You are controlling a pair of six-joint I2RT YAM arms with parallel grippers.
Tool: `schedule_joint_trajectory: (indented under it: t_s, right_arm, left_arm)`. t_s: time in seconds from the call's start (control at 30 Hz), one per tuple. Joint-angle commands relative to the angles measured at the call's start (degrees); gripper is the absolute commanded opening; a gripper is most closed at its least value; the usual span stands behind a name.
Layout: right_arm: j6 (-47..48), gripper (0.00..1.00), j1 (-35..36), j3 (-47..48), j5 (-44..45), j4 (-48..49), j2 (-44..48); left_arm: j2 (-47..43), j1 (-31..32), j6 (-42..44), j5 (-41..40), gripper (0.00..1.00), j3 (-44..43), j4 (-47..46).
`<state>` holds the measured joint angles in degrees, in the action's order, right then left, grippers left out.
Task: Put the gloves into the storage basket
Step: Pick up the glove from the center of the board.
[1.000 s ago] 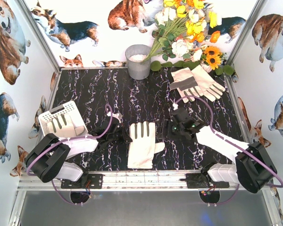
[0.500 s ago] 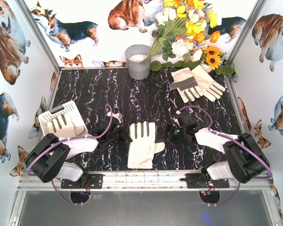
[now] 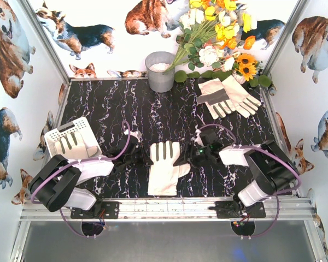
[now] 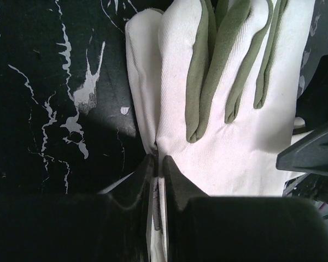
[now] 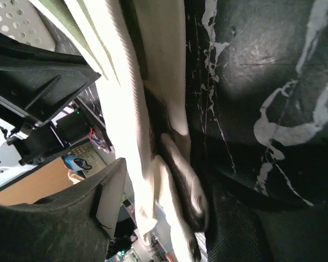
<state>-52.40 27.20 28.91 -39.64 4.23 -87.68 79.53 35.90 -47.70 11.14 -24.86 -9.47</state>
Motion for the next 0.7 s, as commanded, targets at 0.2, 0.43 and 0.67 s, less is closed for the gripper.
schedule_joint_trajectory:
  t_s: [0.2, 0.43, 0.67]
  right_arm:
    - [0.8, 0.06, 1.98, 1.09, -3.94, 8.99, -2.1]
    - [4.71, 0.0, 1.89, 2.64, -6.32, 8.13, 2.42]
    - [15.58, 0.0, 1.89, 7.85, -9.91, -2.53, 8.79]
  left_arm:
    - [-1.71, -0.47, 0.81, 0.13, 0.0, 1.25, 3.86]
    - [-8.53, -1.54, 1.16, 1.57, 0.16, 1.22, 4.85]
    - [-17.9, -5.35, 1.38, 5.75, 0.63, 4.34, 2.86]
